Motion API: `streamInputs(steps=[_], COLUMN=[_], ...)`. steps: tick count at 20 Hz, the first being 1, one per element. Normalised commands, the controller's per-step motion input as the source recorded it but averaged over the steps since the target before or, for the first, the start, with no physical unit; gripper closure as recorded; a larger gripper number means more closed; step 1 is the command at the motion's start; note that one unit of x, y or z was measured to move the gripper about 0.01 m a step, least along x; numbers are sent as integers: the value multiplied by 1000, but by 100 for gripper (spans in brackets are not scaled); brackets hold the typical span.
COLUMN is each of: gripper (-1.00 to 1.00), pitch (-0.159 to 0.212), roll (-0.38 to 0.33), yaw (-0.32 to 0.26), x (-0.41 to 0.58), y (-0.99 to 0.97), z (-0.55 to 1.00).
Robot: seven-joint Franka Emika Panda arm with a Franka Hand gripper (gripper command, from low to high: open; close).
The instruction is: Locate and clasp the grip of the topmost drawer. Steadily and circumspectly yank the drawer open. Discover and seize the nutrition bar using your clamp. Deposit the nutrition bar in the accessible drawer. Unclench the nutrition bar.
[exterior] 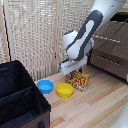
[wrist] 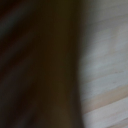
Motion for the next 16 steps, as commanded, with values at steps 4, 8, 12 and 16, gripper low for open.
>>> streamInputs(steps=[4, 8, 12, 16], gripper=[100, 100, 100, 100], pitch=[166, 33, 18, 10], roll=[38, 0, 2, -8], yaw=[59, 24, -5, -28], x=[113, 17, 54, 44], y=[0, 0, 107, 96], z=[-200, -14, 0, 94])
